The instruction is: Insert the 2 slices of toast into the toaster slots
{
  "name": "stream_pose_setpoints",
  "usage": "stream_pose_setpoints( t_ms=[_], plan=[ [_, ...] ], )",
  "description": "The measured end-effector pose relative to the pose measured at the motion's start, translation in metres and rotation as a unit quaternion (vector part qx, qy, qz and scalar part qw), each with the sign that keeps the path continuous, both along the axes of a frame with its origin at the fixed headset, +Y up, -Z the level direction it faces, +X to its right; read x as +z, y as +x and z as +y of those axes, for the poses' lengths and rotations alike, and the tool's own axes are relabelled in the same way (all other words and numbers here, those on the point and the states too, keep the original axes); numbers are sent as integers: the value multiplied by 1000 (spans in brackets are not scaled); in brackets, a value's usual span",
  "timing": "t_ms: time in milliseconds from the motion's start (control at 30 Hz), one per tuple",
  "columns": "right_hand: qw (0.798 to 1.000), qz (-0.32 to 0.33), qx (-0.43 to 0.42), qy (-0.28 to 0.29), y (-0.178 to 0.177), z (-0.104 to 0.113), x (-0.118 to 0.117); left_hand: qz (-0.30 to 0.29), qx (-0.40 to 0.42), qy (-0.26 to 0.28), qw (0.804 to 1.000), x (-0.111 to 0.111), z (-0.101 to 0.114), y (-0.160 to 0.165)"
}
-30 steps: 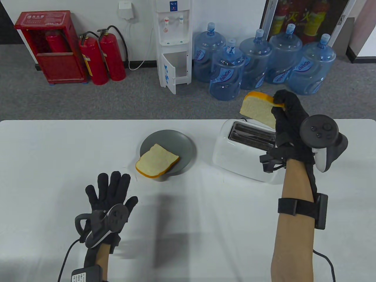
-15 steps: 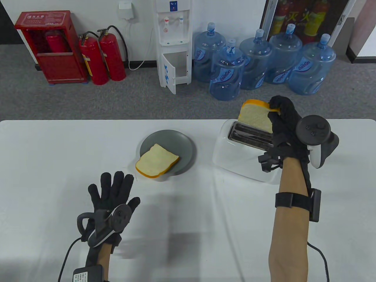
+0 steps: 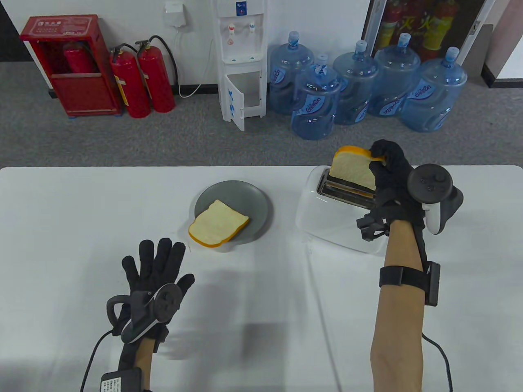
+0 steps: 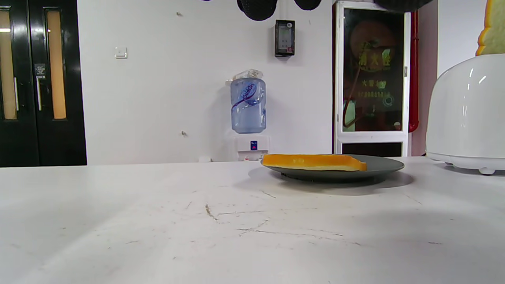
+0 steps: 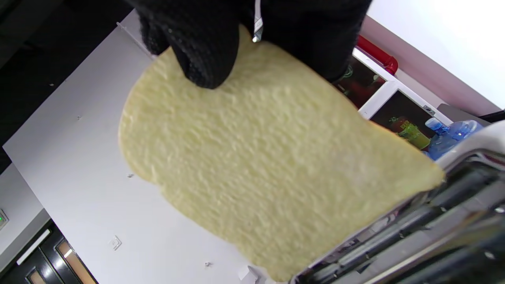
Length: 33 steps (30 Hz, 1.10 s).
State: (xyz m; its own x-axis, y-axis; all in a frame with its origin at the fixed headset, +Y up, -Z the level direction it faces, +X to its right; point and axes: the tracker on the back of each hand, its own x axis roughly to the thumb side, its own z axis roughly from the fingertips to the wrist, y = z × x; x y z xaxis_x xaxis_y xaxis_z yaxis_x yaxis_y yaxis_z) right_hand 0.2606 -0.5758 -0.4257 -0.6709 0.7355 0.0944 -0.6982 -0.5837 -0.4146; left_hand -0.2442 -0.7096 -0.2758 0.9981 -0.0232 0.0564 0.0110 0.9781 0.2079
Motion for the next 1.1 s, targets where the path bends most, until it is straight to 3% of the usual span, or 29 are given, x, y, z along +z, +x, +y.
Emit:
stream_pose_setpoints(
  t_ms=[1100],
  plan=[
    [1000, -13, 0, -17, 6, -33, -13, -1, -16, -8, 1000, 0, 1, 3]
  ],
)
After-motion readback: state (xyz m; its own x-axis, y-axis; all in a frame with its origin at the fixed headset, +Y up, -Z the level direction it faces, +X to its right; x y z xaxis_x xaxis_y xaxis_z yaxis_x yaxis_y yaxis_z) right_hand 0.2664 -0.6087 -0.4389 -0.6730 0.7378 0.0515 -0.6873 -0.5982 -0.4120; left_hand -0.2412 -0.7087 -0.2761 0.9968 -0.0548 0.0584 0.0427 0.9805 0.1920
